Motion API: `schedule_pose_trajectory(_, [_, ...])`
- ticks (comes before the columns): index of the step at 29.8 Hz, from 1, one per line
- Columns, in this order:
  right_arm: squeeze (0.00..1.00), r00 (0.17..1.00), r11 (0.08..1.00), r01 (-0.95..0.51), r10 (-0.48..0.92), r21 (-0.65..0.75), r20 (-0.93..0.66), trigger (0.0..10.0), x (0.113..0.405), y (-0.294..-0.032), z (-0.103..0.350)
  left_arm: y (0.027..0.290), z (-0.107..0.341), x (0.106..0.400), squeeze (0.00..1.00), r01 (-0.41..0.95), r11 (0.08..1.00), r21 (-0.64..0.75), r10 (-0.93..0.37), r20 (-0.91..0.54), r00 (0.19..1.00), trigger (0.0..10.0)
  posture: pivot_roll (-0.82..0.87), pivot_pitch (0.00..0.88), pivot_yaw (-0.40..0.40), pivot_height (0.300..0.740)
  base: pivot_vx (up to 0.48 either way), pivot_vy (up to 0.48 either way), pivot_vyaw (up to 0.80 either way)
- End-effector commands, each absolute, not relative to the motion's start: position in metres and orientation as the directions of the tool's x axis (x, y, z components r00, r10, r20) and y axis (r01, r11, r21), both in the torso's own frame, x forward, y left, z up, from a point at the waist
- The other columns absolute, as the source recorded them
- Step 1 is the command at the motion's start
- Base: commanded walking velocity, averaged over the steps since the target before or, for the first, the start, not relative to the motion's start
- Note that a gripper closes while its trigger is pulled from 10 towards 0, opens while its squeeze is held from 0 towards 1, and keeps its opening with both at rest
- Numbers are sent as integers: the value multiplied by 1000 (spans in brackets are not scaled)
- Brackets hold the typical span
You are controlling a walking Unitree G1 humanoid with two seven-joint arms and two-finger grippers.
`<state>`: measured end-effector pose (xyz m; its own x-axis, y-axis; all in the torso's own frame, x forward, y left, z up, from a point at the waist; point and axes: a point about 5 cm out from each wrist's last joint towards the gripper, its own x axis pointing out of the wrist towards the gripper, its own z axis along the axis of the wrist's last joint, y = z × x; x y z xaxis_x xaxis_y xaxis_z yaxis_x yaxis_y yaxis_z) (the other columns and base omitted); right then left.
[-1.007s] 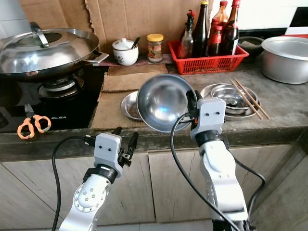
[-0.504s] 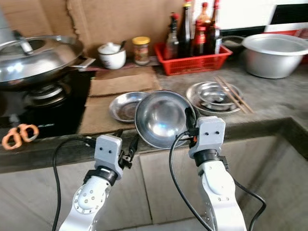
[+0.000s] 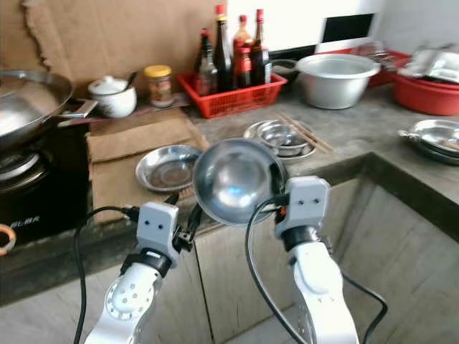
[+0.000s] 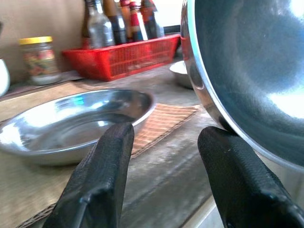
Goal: Kitchen organization
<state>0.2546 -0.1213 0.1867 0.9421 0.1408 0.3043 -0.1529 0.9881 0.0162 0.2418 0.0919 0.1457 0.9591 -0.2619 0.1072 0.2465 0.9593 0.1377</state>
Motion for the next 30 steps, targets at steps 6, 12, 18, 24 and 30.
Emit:
schedule_pose_trajectory(6, [0,936,990,-143,129,19,327,0,252,-124,192,85,147,241,0,279,951,132,-294,113,949,10000,23,1,9,740,0,217,-786])
schedule_pose_trajectory(12, [0,937,989,-148,133,22,323,0,252,-122,191,85,147,242,0,280,951,129,-294,114,949,10000,21,2,13,740,0,287,-781])
schedule_pose_trajectory(18, [0,938,989,-148,132,27,320,0,251,-122,191,83,147,243,0,288,946,148,-305,113,945,10000,18,2,15,740,0,0,-781])
schedule_pose_trajectory(24, [0,938,989,-144,129,23,323,0,251,-122,191,80,146,242,0,309,935,175,-330,109,938,10000,18,4,17,740,0,-311,-781])
schedule_pose_trajectory(30, [0,937,989,-144,129,21,324,0,251,-121,190,80,146,242,0,313,934,174,-334,109,936,10000,18,3,18,740,0,-454,-781])
